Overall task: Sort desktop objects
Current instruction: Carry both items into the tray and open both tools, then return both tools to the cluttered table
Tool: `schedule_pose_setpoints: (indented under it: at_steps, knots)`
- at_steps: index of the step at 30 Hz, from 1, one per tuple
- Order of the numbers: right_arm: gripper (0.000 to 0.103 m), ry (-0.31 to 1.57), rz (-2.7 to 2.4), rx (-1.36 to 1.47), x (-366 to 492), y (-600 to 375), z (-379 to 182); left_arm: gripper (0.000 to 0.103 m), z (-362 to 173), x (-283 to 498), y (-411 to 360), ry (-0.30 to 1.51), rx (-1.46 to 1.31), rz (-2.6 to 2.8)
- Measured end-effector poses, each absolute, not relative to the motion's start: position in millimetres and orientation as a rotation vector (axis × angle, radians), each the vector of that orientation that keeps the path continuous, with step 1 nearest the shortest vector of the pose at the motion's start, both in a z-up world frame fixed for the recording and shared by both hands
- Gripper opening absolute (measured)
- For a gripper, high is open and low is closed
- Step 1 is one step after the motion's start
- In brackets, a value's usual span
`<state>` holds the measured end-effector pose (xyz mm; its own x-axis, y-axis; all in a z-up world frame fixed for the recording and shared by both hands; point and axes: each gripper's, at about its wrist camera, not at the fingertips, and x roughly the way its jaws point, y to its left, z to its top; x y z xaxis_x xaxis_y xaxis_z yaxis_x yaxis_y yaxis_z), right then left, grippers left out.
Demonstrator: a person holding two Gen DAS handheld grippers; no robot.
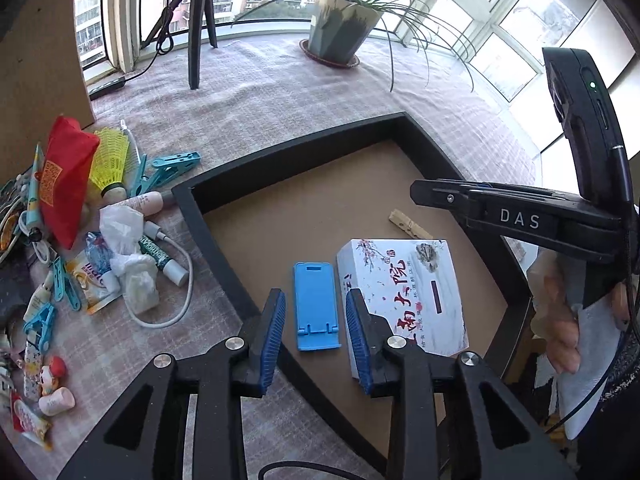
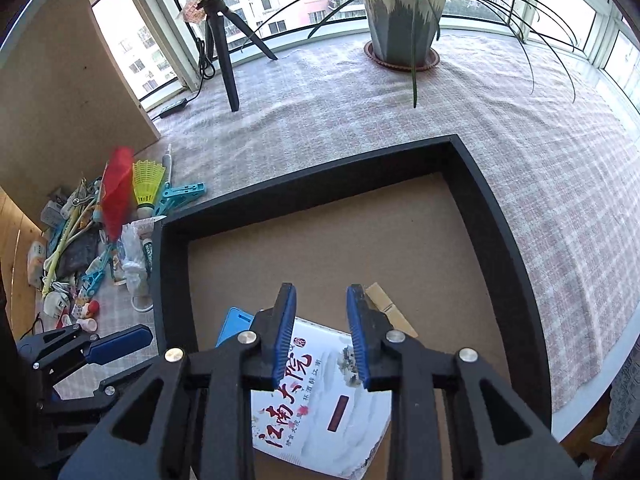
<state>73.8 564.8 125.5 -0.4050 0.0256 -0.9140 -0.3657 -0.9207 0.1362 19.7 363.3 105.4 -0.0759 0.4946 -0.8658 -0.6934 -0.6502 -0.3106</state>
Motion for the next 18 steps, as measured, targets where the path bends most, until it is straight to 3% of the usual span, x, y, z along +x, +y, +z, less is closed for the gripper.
schedule_pose_setpoints:
  at_steps: [18]
  knots:
    - [0.026, 0.366, 2.573, -1.675, 24, 477, 131, 0.03, 79, -30, 231, 0.139, -1.507, 2.023]
